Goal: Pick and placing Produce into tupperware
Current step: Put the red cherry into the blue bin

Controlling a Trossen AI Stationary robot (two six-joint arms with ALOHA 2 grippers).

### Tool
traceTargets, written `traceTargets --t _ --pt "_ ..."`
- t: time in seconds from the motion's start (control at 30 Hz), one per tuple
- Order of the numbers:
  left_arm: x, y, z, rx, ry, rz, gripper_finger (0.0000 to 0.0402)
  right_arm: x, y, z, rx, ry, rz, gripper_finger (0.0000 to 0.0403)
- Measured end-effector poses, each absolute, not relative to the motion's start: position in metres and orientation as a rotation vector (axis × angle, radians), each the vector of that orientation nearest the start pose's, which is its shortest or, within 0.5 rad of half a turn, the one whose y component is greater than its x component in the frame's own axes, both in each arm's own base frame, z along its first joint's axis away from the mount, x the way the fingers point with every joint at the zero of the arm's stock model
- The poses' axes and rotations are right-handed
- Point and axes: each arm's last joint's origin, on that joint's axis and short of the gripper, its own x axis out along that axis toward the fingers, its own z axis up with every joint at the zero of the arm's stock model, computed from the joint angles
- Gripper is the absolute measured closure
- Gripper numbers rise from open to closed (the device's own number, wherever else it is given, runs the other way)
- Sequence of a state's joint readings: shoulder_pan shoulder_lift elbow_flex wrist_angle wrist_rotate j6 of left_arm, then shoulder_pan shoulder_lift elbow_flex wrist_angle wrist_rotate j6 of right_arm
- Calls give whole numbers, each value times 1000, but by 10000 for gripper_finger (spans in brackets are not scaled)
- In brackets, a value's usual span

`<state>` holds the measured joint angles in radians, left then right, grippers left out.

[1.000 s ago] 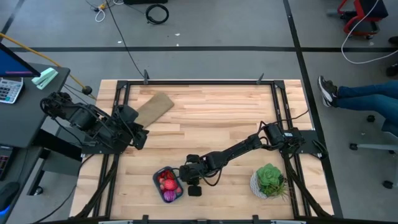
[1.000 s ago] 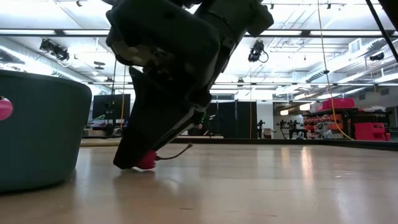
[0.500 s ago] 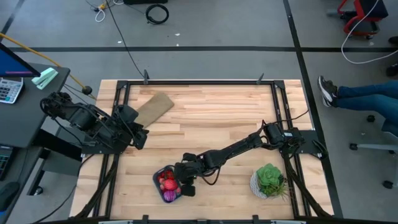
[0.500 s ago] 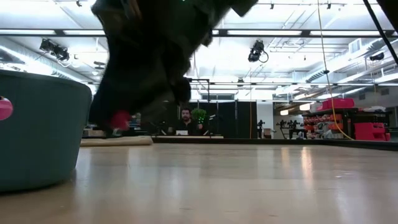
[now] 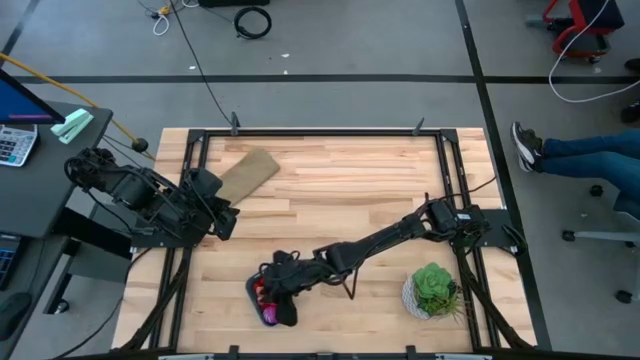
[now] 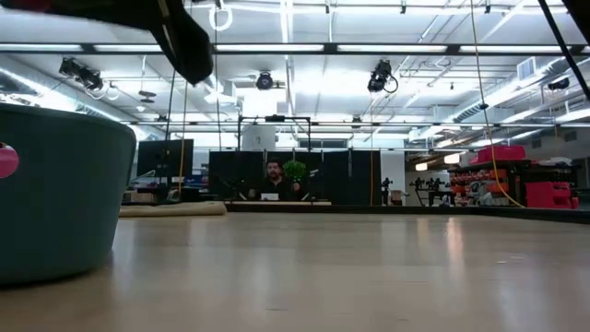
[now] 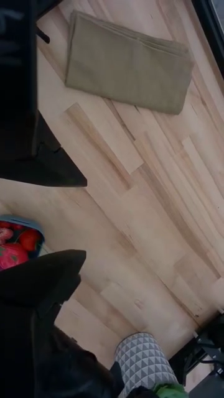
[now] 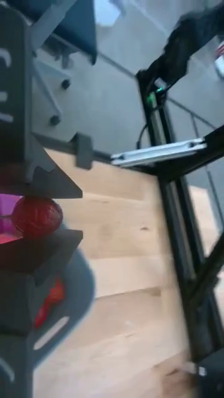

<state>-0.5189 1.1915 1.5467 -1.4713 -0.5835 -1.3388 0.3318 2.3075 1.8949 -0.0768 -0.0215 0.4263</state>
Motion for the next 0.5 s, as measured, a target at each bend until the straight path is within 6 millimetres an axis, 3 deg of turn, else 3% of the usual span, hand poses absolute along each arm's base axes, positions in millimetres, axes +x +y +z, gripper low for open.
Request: traceTargets --t 0.5 --pt "157 -70 408 -605 678 653 221 483 197 179 301 657 264 305"
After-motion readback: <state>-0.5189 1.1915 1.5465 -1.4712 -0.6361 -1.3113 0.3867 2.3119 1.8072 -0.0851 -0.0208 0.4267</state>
